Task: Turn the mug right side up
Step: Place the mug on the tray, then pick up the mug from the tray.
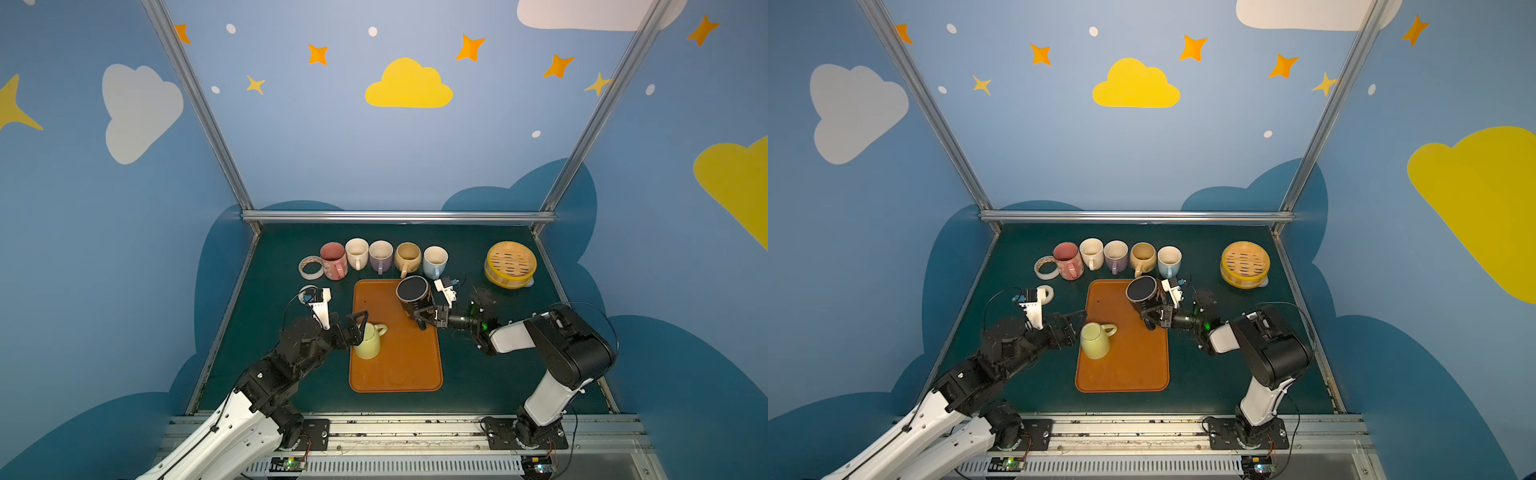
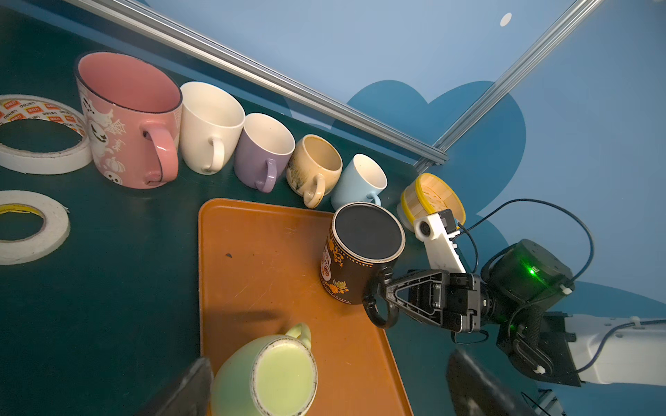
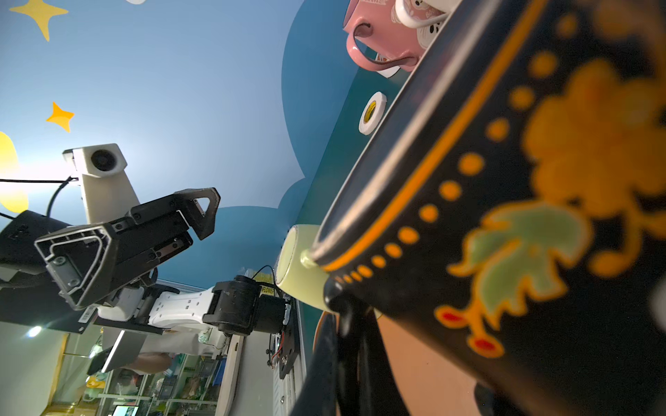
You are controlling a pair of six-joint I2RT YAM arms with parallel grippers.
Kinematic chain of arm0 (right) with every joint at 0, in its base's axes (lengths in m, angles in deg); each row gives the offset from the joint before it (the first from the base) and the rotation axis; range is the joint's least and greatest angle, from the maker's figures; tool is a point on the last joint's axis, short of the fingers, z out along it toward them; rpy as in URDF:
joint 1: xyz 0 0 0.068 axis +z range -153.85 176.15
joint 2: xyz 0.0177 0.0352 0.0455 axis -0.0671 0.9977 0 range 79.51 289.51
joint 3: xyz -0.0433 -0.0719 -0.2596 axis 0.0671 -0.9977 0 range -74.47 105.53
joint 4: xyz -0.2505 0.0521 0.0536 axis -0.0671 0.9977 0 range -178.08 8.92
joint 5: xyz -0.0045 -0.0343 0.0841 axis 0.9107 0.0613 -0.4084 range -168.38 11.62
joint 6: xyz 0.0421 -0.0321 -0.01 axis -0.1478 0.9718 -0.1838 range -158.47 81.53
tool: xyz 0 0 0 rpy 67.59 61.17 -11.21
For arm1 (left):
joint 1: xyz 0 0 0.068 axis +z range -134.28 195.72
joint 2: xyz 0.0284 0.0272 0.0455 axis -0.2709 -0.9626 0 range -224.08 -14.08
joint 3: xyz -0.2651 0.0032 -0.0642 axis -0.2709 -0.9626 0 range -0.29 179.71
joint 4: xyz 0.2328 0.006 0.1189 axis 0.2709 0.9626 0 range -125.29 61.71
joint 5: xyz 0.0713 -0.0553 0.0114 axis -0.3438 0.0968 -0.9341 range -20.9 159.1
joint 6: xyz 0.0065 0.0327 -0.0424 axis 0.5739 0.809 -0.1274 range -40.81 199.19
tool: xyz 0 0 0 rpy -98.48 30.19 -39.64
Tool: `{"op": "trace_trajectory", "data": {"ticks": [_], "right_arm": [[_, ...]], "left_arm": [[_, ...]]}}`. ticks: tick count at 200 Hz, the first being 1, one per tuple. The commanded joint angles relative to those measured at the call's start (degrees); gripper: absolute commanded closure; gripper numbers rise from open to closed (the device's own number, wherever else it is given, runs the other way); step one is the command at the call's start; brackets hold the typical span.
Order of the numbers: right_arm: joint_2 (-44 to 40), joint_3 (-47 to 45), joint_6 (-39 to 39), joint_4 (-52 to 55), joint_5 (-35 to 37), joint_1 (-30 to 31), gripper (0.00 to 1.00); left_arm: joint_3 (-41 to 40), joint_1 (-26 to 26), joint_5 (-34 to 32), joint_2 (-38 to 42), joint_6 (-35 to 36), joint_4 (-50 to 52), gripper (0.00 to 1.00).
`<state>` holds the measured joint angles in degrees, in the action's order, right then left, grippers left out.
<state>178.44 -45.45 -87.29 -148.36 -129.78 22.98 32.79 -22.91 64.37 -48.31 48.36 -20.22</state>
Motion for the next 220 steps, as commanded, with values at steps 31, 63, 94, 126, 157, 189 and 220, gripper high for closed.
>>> {"op": "trace_trajectory", "data": {"ticks": [31, 63, 94, 126, 157, 189, 220], "right_arm": [[-2.6, 0.2, 6.6, 11.6, 3.2, -0.3, 0.74], [-5.2, 0.4, 8.5, 16.7, 3.8, -0.2, 0.65], [-13.3, 1.2, 13.0, 30.1, 7.4, -0.2, 0.60], [-24.5, 1.7, 17.4, 44.4, 13.4, -0.3, 0.56], [-36.2, 1.5, 20.6, 54.0, 19.1, -0.3, 0.52], [-47.9, 0.5, 20.9, 61.3, 25.4, -0.4, 0.49], [-58.4, -0.6, 20.5, 67.0, 31.9, -0.5, 0.47]], "left_arm": [[0.1, 0.2, 1.0, -2.8, 0.9, -1.7, 0.00], [3.0, 0.2, 2.3, -7.2, 3.9, 0.8, 0.00], [9.5, -0.2, 1.5, -13.7, 7.3, 7.3, 0.02], [17.0, -3.0, 0.3, -20.9, 14.0, 12.5, 0.04], [26.0, -4.7, 7.9, -29.8, 23.0, 17.9, 0.06], [33.6, -4.7, 11.2, -38.6, 29.4, 24.1, 0.12], [36.9, -4.7, 10.2, -45.9, 32.7, 25.9, 0.21]]}}
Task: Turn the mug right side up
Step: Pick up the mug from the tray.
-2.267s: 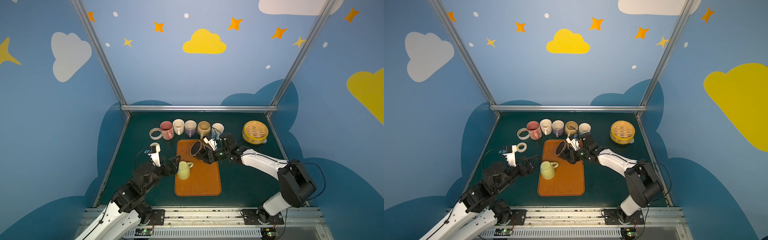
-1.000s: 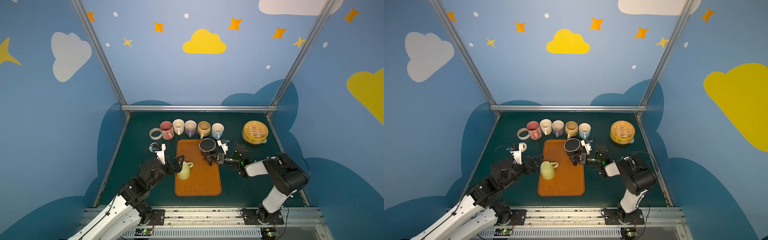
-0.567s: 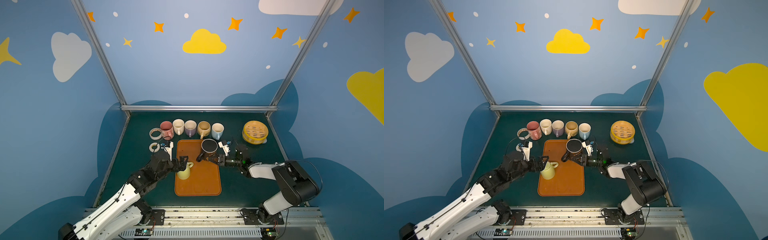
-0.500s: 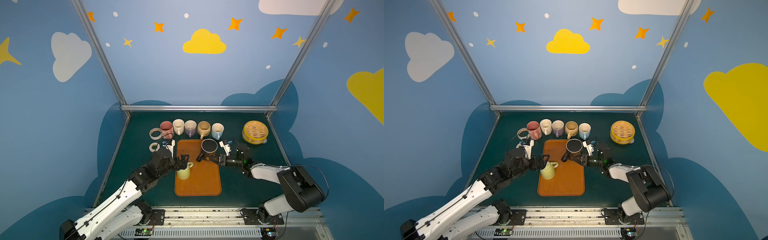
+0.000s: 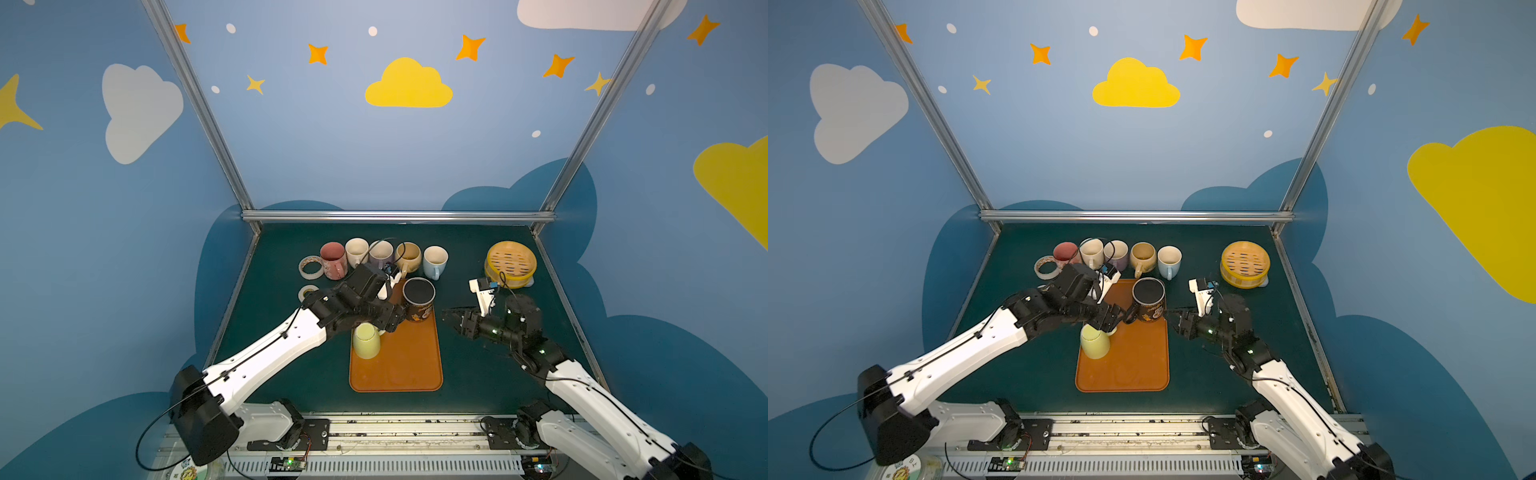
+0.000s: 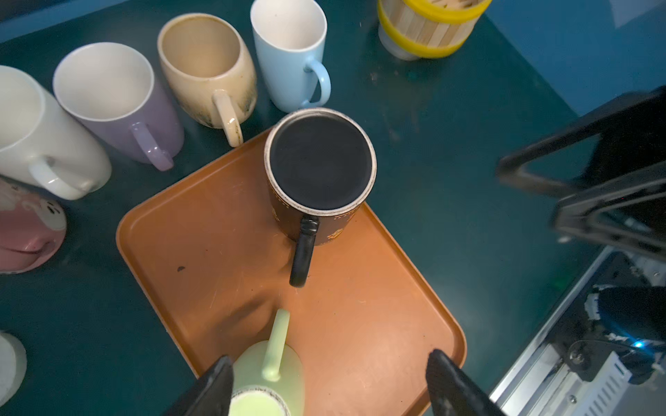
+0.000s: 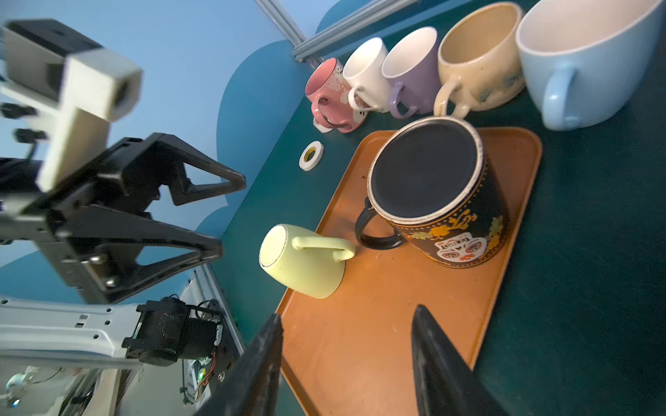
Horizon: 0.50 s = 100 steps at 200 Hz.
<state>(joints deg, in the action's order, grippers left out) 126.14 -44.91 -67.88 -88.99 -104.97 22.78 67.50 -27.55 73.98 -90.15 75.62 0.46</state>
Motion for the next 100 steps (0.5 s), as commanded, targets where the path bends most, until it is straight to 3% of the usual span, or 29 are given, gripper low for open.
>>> {"op": "trace_trajectory", "data": {"ticks": [1, 36, 62, 100], "right_arm": [[-6.2, -1.2, 1.1, 7.7, 7.2, -0.3, 0.47], [-12.9, -2.2, 1.1, 10.0, 9.0, -0.5, 0.44], [-13.1, -1.9, 1.2, 10.3, 6.3, -1.1, 0.43], [-14.8, -2.2, 1.3, 10.1, 4.5, -2.1, 0.43]], "left_arm": [[2.3, -0.1, 0.5, -4.3, 5.5, 5.3, 0.21], [3.5, -1.4, -3.7, -10.5, 8.4, 3.9, 0.22], [6.2, -1.5, -8.0, -15.3, 8.5, 4.4, 0.22], [11.4, -2.2, -9.1, -23.1, 10.2, 5.7, 0.24]]}}
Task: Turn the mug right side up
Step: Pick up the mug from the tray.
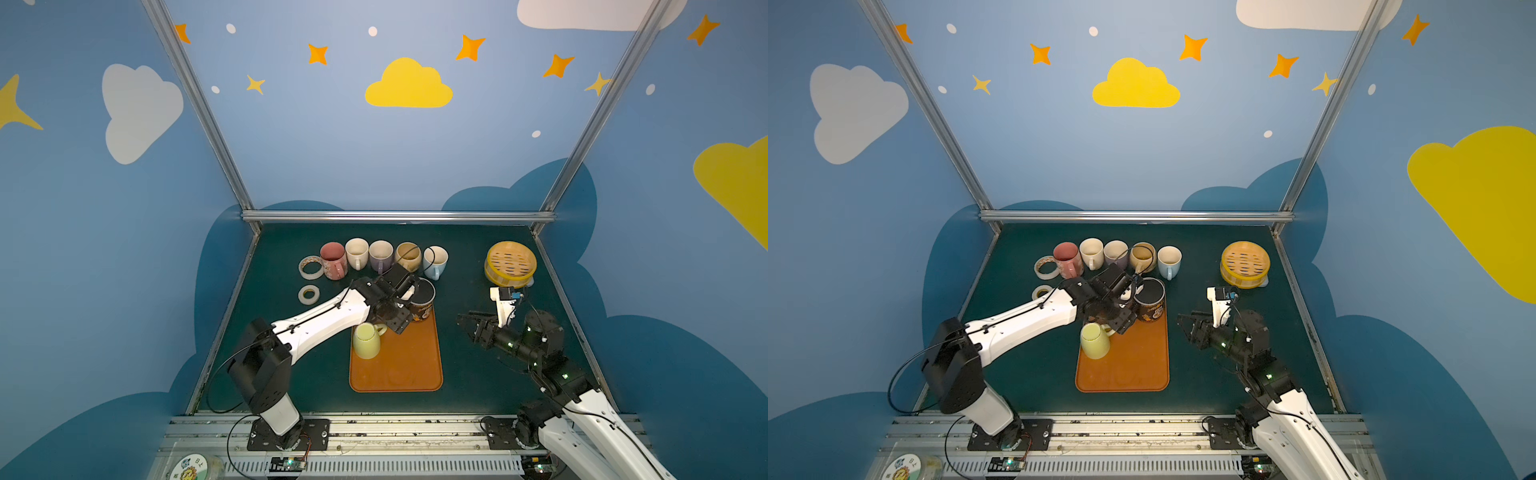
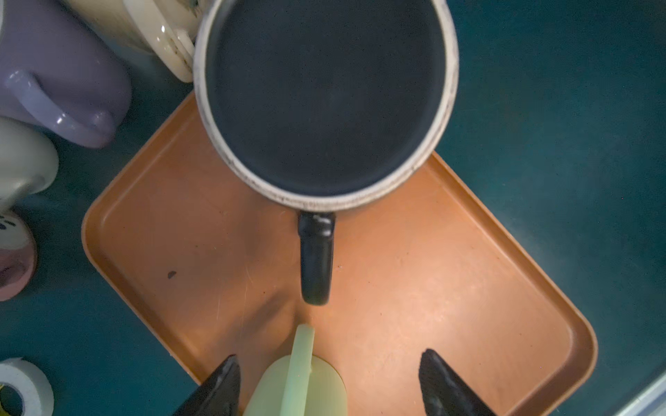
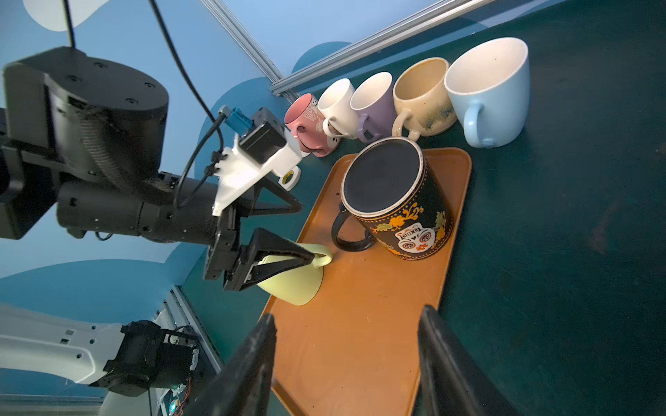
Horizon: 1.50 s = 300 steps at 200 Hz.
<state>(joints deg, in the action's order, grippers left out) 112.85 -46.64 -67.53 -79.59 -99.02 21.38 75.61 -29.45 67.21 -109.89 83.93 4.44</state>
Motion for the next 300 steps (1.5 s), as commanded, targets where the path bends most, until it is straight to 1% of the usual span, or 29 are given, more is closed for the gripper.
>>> {"op": "trace_trajectory", "data": {"ticks": [1, 32, 83, 108, 145, 178, 218, 243, 248, 267, 300], "right_arm": [[-1.5, -0.5, 0.9, 0.7, -1.4, -0.7, 0.43], [-1.9, -0.3, 1.3, 0.8, -3.4, -2.0, 0.43], [-3.1, -1.0, 1.2, 0.7, -5.6, -4.3, 0.43], [-2.9, -1.4, 1.1, 0.3, -6.4, -5.5, 0.43], [-1.9, -2.3, -0.5, -2.1, -9.2, -8.0, 0.43], [-1.4, -3.0, -1.6, -3.5, -10.9, -9.6, 0.43], [-1.1, -2.9, -2.1, -3.9, -11.7, -10.5, 0.43], [-1.3, -2.7, -2.0, -3.4, -11.8, -10.7, 0.43], [-1.3, -2.6, -2.0, -3.3, -11.8, -10.8, 0.43], [-1.5, -2.6, -1.5, -2.5, -11.3, -10.9, 0.43], [-1.2, -3.4, -1.9, -2.7, -11.8, -10.9, 0.43]], "left_arm": [[3.4, -0.3, -2.4, -3.5, 1.9, 1.8, 0.24], [6.9, 0.1, -2.0, -8.6, 2.5, 2.5, 0.28], [10.8, 2.7, 2.5, -14.4, 3.6, 3.2, 0.35], [13.0, 2.8, 1.9, -17.3, 4.3, 4.5, 0.37], [14.2, 2.8, 0.9, -19.2, 4.0, 4.0, 0.45], [14.2, 2.8, -0.7, -19.3, 4.1, 3.7, 0.57], [13.8, 2.5, -1.6, -18.8, 4.3, 2.8, 0.83], [13.5, 2.2, -2.5, -17.5, 4.2, 2.3, 0.95], [13.2, 2.0, -2.5, -17.2, 4.2, 2.1, 0.96], [11.6, 1.8, -1.8, -14.7, 3.3, 0.6, 0.96], [8.3, 1.9, 1.5, -8.9, 0.9, -2.6, 0.96]]}}
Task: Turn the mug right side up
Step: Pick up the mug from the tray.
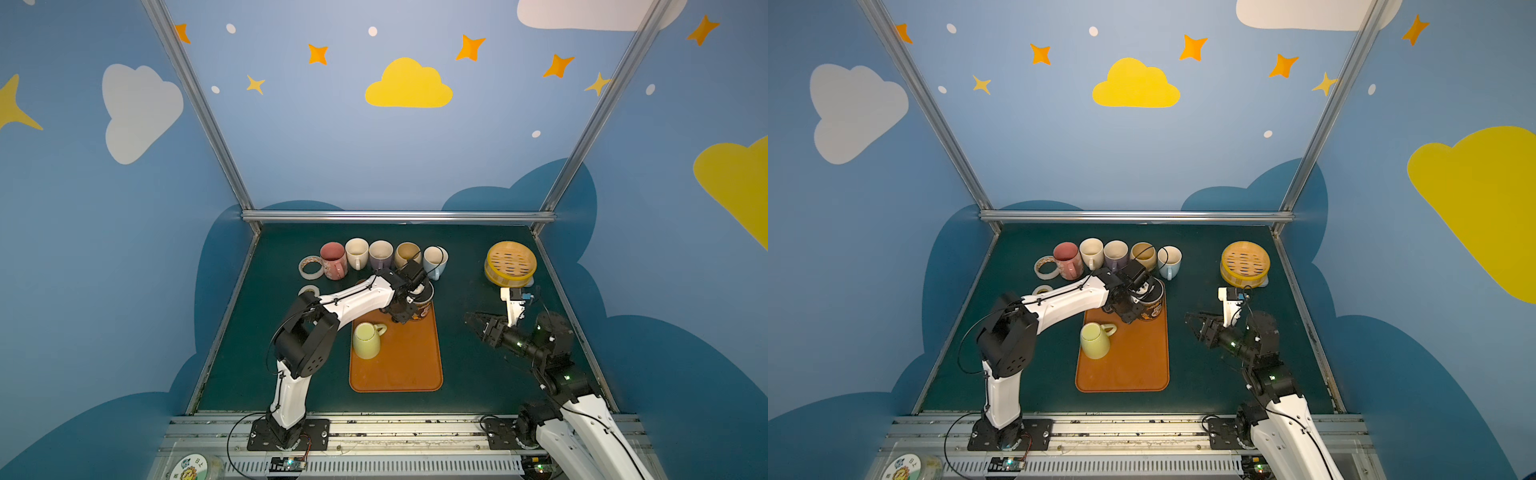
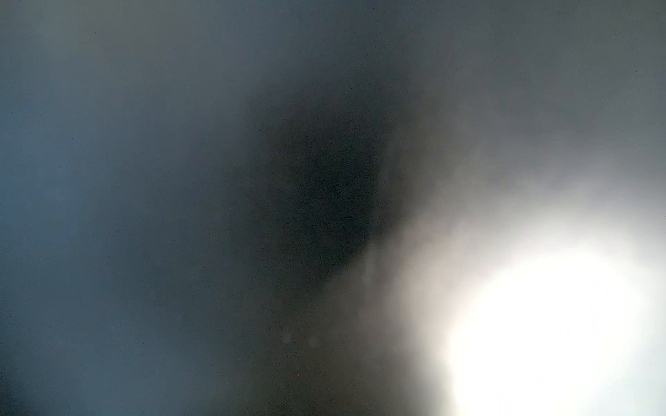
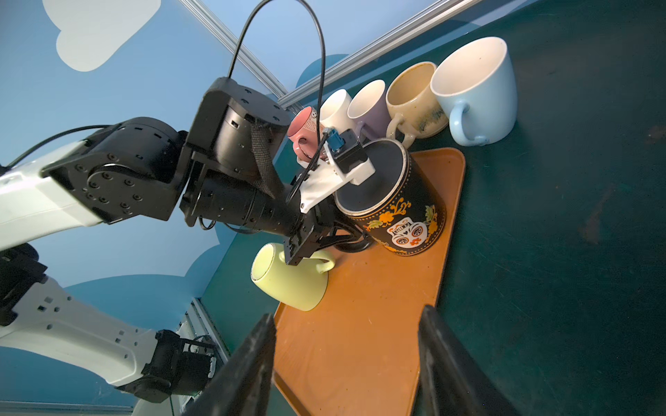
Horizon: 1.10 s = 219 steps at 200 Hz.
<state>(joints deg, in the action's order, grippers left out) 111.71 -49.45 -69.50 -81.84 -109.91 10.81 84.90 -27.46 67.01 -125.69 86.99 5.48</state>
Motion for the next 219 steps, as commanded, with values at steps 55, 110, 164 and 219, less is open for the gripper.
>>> {"op": "trace_trajectory", "data": {"ticks": [55, 110, 164, 219], "right_arm": [[0.4, -0.8, -0.9, -1.7, -3.2, -0.3, 0.43], [0.4, -2.9, -3.8, -7.4, -10.1, -0.3, 0.43], [4.3, -5.9, -9.6, -18.2, -16.2, -0.2, 0.40], [8.2, -4.5, -9.5, -26.9, -14.4, 7.8, 0.35]], "left_arm": [[-4.8, 1.0, 8.6, 15.5, -7.1, -8.7, 0.96], [-11.0, 4.9, 20.3, 26.5, -14.1, -18.1, 0.96], [-17.9, 8.6, 30.6, 37.3, -21.4, -30.6, 0.96], [-24.0, 10.3, 38.1, 43.5, -29.1, -46.2, 0.96]]}}
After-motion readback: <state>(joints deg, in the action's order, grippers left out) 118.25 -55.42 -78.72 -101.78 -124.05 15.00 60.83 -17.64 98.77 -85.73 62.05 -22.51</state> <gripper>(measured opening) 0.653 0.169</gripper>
